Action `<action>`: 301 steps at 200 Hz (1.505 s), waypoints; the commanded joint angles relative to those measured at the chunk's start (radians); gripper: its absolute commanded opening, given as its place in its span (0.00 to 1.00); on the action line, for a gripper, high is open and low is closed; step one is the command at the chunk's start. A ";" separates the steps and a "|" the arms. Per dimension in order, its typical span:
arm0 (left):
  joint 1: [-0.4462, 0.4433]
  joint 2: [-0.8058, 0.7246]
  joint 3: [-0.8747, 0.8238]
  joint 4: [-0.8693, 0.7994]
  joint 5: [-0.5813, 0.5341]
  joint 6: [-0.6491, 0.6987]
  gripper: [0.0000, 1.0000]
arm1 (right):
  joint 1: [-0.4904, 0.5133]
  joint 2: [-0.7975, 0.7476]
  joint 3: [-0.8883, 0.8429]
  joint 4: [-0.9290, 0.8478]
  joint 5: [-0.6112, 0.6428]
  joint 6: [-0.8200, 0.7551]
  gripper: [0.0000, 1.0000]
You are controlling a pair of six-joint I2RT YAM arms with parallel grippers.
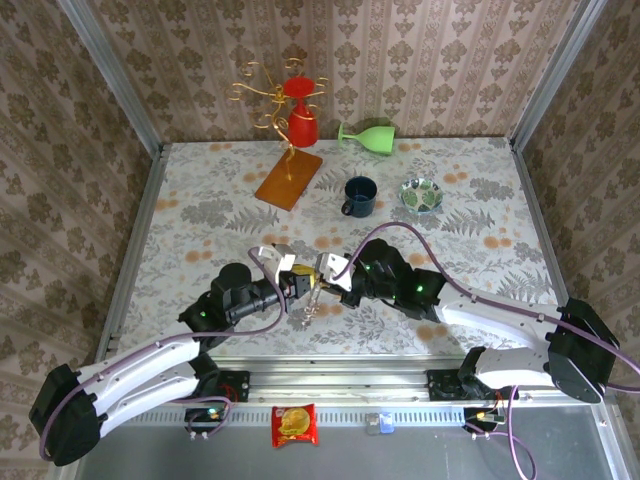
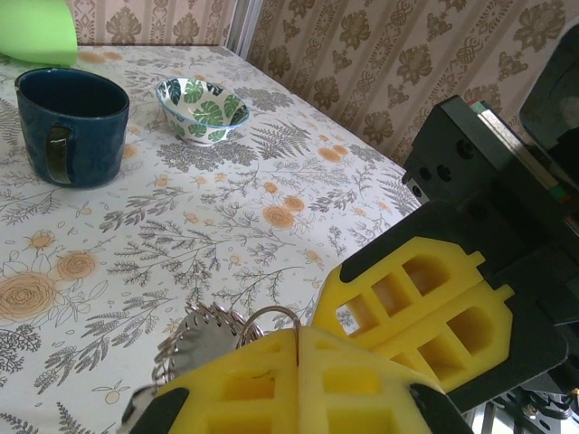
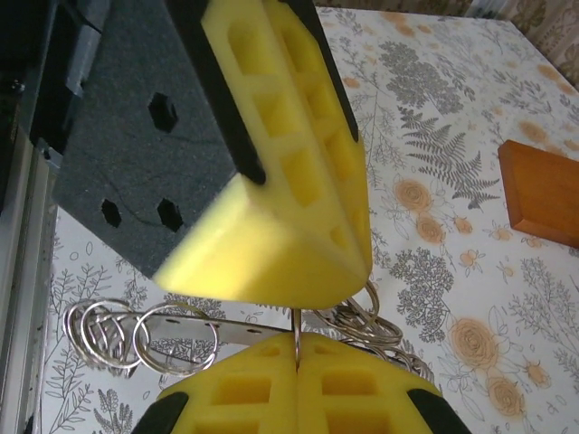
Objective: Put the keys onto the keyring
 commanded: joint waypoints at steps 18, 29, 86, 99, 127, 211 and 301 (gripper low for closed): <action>0.012 -0.004 -0.015 0.050 0.007 -0.033 0.00 | 0.009 0.007 0.042 0.058 0.067 0.049 0.00; 0.015 -0.007 -0.024 0.071 0.014 -0.042 0.00 | 0.009 0.007 0.041 0.054 0.076 0.057 0.00; 0.051 -0.080 -0.061 0.106 0.044 0.019 0.00 | 0.007 -0.057 0.005 0.001 0.077 -0.013 0.00; 0.050 -0.101 -0.038 0.044 0.073 0.144 0.00 | 0.008 -0.086 -0.004 -0.022 0.106 -0.062 0.00; 0.030 -0.129 0.025 -0.132 0.098 0.449 0.00 | 0.008 -0.120 0.007 -0.039 0.189 -0.160 0.00; 0.000 -0.073 0.157 -0.386 0.159 0.721 0.00 | 0.021 -0.076 0.064 -0.034 0.217 -0.309 0.00; 0.000 -0.078 0.090 -0.147 0.039 0.498 0.00 | 0.086 -0.076 0.017 -0.061 0.226 -0.288 0.00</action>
